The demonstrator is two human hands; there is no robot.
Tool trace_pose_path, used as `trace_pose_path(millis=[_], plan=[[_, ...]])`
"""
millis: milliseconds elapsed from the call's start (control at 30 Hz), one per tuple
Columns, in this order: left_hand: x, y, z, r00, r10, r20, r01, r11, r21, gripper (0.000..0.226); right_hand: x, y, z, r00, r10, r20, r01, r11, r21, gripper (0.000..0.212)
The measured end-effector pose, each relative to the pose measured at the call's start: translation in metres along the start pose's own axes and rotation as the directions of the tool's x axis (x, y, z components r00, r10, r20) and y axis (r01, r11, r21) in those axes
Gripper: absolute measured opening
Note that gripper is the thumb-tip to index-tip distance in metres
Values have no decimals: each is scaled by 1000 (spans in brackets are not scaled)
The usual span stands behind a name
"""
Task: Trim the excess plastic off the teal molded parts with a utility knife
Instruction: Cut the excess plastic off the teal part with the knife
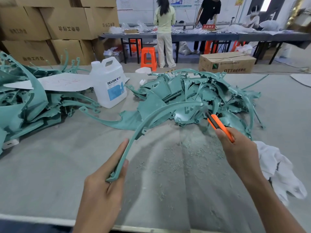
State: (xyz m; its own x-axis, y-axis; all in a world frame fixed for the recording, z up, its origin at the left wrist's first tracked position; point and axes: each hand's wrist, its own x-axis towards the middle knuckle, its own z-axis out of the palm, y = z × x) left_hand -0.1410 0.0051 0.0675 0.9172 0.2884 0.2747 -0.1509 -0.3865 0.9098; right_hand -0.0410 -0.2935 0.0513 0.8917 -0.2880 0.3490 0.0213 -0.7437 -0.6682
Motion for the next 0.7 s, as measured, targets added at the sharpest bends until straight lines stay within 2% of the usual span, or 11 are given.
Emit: trace_pose_path(millis=[100, 167, 267, 333, 400, 433, 533, 567, 633, 700], plan=[[2, -8, 0, 999, 44, 8, -44, 998, 46, 40, -13, -19, -3, 998, -8, -59, 16, 991, 134, 40], [4, -13, 2, 998, 46, 35, -49, 995, 90, 58, -33, -44, -5, 994, -80, -72, 95, 967, 237, 32], [5, -16, 4, 993, 112, 22, -114, 955, 273, 82, -63, -72, -3, 966, -247, 74, 217, 934, 282, 25], [5, -14, 0, 972, 234, 3, -217, 894, 392, 82, -71, -76, -2, 929, -321, 184, 267, 926, 267, 25], [4, -16, -5, 939, 344, 25, -315, 826, 467, 78, -60, -65, -2, 931, -292, 218, 249, 947, 204, 22], [3, -18, -9, 934, 356, 32, -328, 819, 470, 78, -48, -54, -1, 944, -262, 203, 236, 961, 145, 23], [2, -21, -18, 947, 321, -17, -290, 875, 389, 79, -13, -19, -2, 985, -69, 156, 90, 988, -128, 34], [1, -22, -20, 947, 320, -21, -288, 877, 384, 79, -8, -10, -3, 988, -15, 153, 40, 986, -160, 36], [3, -22, -20, 944, 329, -7, -298, 865, 404, 79, -9, -11, -6, 993, -11, 115, 22, 995, -94, 34], [6, -22, -16, 948, 320, 5, -291, 856, 427, 79, -25, -28, -10, 993, -91, 77, 87, 994, 63, 29]])
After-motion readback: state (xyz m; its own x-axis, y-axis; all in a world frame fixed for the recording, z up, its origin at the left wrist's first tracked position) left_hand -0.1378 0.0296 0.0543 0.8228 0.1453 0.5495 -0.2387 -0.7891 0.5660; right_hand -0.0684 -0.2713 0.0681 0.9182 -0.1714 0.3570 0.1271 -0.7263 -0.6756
